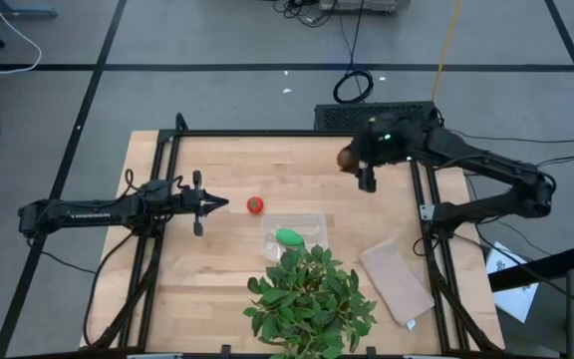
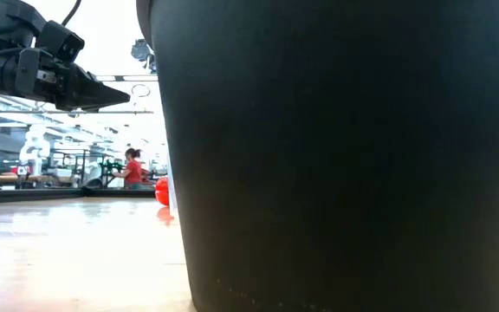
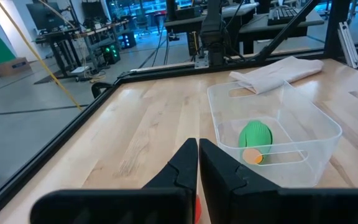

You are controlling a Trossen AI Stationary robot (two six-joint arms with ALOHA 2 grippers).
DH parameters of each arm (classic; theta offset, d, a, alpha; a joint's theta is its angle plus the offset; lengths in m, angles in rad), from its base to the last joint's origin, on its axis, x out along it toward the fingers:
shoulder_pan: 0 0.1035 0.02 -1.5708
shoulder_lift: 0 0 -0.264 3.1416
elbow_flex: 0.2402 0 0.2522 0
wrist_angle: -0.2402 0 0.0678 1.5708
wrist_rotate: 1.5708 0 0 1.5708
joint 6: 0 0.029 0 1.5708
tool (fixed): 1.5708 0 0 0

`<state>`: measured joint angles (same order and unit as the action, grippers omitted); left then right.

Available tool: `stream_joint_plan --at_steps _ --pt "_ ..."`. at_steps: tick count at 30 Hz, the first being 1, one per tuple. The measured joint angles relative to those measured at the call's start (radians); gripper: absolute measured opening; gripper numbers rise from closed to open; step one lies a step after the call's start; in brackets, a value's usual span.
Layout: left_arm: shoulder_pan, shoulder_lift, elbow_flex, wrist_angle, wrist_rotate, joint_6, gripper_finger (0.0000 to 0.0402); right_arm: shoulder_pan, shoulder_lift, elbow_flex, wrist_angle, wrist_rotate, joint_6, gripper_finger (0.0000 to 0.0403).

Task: Pick and placing Produce into tupperware
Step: Put the brown kiwi into the transparent bin

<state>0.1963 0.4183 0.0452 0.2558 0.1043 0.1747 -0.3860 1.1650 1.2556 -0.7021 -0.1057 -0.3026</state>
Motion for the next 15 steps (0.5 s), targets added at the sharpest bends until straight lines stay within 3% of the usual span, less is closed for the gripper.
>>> stream_joint_plan --at_steps 7,15 --pt "0.0 0.0 0.0 0.0 0.0 0.0 0.0021 -0.007 -0.09 0.0 0.176 -0.028 0.197 0.0238" --pt "0.0 0.0 0.0 0.0 0.001 0.0 0.0021 -0.006 -0.206 -0.049 0.204 -0.028 0.24 0.0238"
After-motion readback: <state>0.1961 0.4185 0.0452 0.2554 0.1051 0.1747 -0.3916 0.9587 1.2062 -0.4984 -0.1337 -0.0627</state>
